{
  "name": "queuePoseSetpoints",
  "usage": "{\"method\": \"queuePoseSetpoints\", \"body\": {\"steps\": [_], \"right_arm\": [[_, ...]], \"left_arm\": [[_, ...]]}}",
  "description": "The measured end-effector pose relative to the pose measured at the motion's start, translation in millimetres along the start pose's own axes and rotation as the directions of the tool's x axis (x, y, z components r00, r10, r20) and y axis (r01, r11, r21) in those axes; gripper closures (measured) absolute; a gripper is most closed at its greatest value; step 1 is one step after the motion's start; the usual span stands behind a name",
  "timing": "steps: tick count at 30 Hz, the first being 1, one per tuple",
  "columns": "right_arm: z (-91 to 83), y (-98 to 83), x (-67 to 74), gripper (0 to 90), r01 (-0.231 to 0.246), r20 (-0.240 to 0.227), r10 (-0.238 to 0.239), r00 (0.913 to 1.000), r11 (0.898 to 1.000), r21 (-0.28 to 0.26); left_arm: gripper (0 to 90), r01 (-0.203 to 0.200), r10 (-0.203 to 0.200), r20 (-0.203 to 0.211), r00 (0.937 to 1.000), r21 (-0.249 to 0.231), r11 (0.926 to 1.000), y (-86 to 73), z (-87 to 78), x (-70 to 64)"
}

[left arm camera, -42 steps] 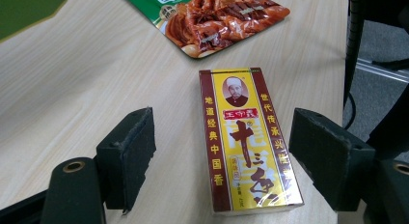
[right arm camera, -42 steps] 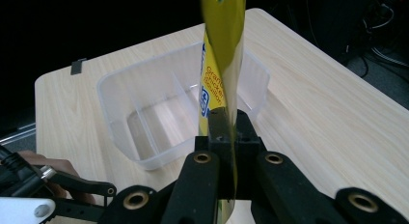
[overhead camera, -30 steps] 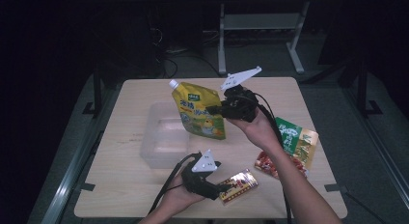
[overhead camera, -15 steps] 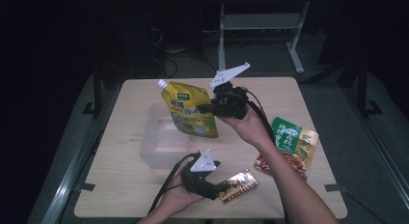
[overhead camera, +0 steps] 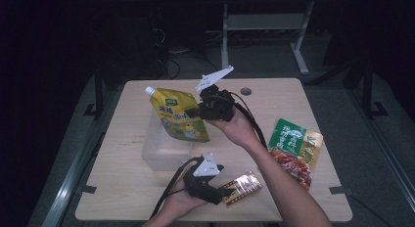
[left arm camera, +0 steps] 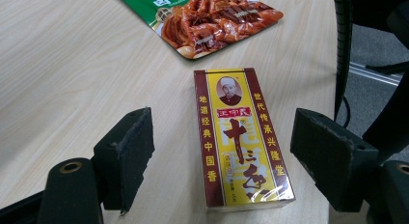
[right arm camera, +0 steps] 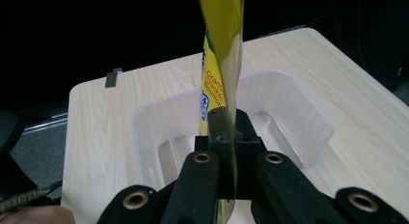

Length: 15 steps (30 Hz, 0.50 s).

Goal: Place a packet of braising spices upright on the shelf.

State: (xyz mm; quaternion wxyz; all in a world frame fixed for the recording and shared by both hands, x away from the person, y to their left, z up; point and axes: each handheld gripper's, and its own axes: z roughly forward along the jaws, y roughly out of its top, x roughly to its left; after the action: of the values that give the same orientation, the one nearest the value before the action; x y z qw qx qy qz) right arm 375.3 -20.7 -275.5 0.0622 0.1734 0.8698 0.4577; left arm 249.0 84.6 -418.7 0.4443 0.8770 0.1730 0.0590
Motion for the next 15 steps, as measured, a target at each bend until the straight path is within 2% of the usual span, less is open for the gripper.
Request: {"method": "queuePoseSetpoints", "body": {"steps": [8, 12, 15], "right_arm": [[18.6, 3.0, 2.4, 89.8, 0.005, -0.025, -0.005, 0.9997, 1.0, -0.007], [27.1, 4.1, 3.6, 89.8, -0.012, -0.04, 0.012, 0.9991, 1.0, -0.018], [33.7, 4.6, 3.6, 89.8, -0.014, -0.051, 0.013, 0.9986, 1.0, -0.02]], "left_arm": [[22.6, 0.008, -0.008, 0.003, 1.0, 0.001, 1.0, -2.1, -0.1, 0.8], [22.7, 0.001, -0.001, 0.007, 1.0, 0.01, 1.0, -3.5, -0.3, -0.5], [22.7, 0.01, -0.011, 0.01, 0.9999, 0.002, 0.9999, -5.3, -0.3, -2.0]]}}
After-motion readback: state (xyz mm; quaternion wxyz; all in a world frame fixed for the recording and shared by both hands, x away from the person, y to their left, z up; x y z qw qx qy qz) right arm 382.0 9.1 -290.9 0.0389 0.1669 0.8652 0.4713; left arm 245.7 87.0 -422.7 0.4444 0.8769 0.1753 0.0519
